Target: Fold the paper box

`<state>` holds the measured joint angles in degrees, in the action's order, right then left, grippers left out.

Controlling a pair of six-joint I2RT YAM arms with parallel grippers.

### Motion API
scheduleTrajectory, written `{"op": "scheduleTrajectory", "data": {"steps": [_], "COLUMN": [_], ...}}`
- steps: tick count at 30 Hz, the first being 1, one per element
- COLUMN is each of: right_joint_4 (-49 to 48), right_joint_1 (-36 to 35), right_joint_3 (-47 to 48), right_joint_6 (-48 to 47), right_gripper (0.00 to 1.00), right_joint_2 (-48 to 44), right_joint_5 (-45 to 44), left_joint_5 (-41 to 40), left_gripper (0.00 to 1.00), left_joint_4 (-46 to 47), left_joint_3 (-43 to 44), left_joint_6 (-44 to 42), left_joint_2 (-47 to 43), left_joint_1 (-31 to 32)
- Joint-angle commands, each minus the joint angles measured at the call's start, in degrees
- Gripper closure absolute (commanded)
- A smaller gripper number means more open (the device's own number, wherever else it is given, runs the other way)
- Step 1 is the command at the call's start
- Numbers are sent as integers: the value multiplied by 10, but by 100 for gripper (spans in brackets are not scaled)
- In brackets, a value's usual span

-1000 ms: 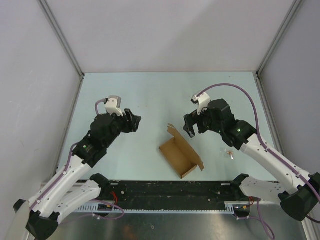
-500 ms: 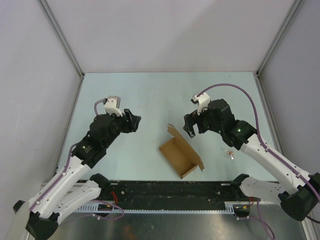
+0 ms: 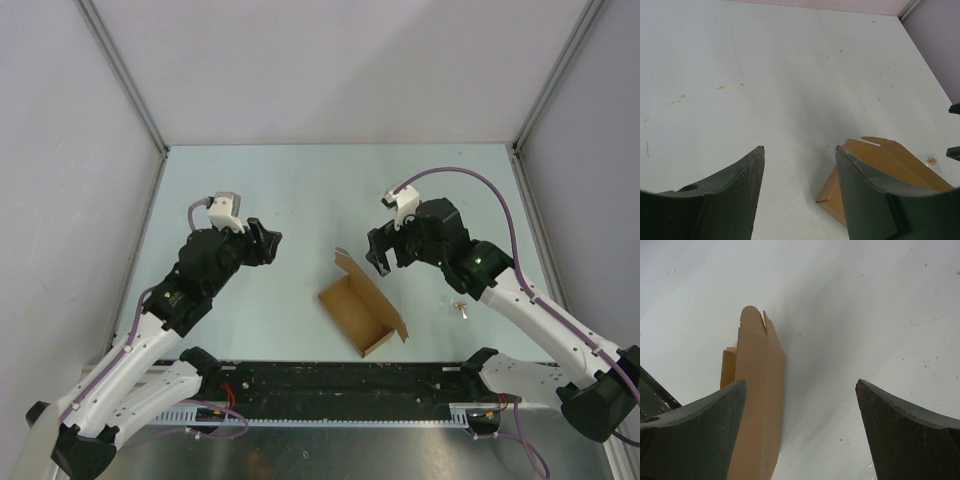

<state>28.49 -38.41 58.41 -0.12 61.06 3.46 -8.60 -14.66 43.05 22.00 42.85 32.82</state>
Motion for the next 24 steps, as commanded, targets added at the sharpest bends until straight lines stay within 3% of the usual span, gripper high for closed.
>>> {"op": "scheduleTrajectory", "data": {"steps": [1,24], "right_joint_4": [-9,2], "right_joint_1": [-1,-1], "right_joint_3": [24,24], "right_joint_6": [-10,-11], "right_gripper": [4,4], "right_joint_2": [-15,-17], "right_joint_5": [3,1], "left_joint_5": [9,10], "left_gripper": [36,36], "left_joint_4": [11,9], "left_joint_3": [5,2], "left_joint_6": [-3,-1], "left_joint_2": [-5,-11], "left_joint_1": [-3,-3]}}
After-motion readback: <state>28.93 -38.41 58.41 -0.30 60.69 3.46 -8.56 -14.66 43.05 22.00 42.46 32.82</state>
